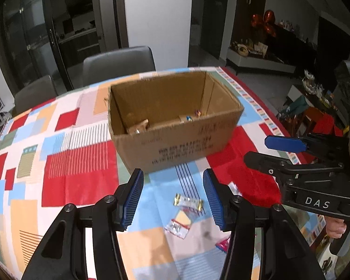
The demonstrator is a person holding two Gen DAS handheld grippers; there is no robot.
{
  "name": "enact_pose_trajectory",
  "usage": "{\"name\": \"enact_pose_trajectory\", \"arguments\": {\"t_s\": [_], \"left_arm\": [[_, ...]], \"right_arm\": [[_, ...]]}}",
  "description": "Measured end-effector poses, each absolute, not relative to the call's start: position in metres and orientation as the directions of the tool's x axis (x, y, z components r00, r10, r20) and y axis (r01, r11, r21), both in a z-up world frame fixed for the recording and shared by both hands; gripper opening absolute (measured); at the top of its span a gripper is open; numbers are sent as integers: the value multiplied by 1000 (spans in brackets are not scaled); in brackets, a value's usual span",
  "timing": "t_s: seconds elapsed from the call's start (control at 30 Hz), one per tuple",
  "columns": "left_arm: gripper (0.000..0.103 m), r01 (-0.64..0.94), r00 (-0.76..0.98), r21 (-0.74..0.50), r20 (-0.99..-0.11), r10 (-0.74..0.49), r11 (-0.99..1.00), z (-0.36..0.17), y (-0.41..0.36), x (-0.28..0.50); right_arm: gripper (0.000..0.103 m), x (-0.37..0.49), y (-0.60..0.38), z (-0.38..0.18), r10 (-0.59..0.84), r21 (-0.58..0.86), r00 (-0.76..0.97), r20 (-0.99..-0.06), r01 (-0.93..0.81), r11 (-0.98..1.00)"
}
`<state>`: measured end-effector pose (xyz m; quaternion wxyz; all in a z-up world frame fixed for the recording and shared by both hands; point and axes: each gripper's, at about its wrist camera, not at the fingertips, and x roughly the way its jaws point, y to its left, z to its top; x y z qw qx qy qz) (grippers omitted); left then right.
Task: Organize snacks
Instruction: 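Move both grippers to the clear cake packet and white-purple packet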
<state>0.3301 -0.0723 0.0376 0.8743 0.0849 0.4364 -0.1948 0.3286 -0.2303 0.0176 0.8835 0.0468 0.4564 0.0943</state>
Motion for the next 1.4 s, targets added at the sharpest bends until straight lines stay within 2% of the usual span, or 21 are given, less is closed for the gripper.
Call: {"name": "enact_pose_trajectory", "arguments": {"t_s": [0.27,0.6,1.03,1.33,1.4], "left_arm": [[52,428,440,-49,-861,-256,902,3,-79,323],[58,434,297,-98,-923,-245,896,-44,-80,328],[63,426,172,-92,-969,-180,900,-98,-87,337],[66,445,149,-58,-979,-138,894,-115,-95,339],[66,447,148,-53,-980,-132,893,-118,-97,340]], "right_arm": [[51,327,-234,-24,203,177,455,-867,-100,979],[51,334,-239,-68,166,157,333,-928,-52,986],[51,348,-248,-111,130,139,226,-965,22,990],[51,359,-242,-126,112,115,183,-977,5,993],[60,361,-240,-129,110,112,178,-978,-1,994]]}}
